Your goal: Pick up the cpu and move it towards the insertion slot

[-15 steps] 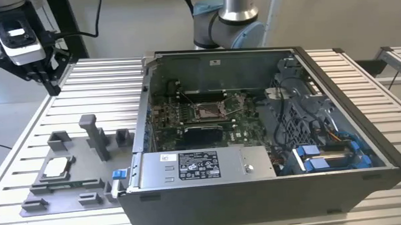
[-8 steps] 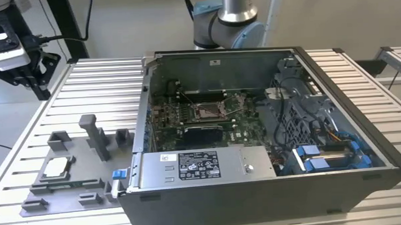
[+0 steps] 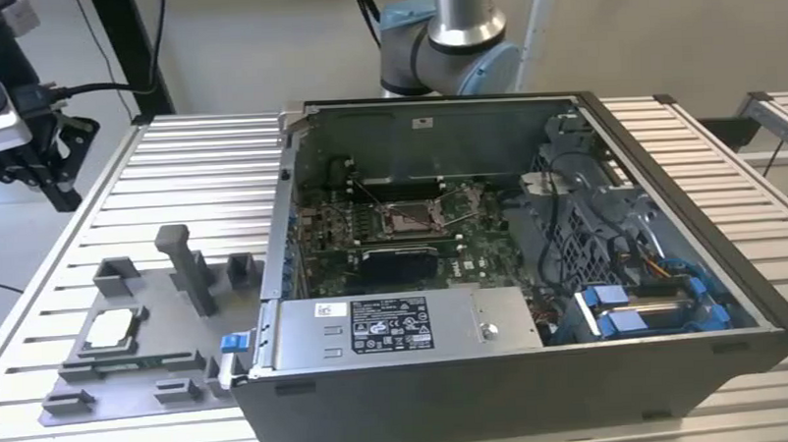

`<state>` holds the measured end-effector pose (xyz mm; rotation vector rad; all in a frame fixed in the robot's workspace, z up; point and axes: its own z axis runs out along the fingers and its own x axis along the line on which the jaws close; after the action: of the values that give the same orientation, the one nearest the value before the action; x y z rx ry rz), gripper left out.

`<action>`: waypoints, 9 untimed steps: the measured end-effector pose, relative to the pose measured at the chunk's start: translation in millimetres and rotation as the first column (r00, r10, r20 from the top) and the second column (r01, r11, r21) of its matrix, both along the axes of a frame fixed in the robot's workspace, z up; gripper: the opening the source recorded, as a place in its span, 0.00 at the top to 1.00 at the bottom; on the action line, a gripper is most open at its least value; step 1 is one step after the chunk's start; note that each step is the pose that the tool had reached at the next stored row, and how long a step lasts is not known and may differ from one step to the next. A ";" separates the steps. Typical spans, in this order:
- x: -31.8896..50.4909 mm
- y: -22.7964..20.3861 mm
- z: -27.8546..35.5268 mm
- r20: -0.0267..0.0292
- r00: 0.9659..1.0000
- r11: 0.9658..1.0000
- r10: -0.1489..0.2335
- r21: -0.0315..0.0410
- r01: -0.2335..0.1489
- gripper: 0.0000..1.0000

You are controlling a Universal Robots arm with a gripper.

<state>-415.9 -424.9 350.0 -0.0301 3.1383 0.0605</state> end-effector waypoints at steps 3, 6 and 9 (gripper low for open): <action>-2.1 -5.5 -0.6 0.000 1.000 1.000 0.000 0.000 0.000 1.00; -2.2 -7.1 -0.6 0.000 1.000 1.000 0.000 0.000 0.000 1.00; -2.1 -7.1 -0.6 0.000 1.000 1.000 0.000 0.000 0.000 1.00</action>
<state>-418.0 -432.1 349.3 -0.0300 3.1383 0.0606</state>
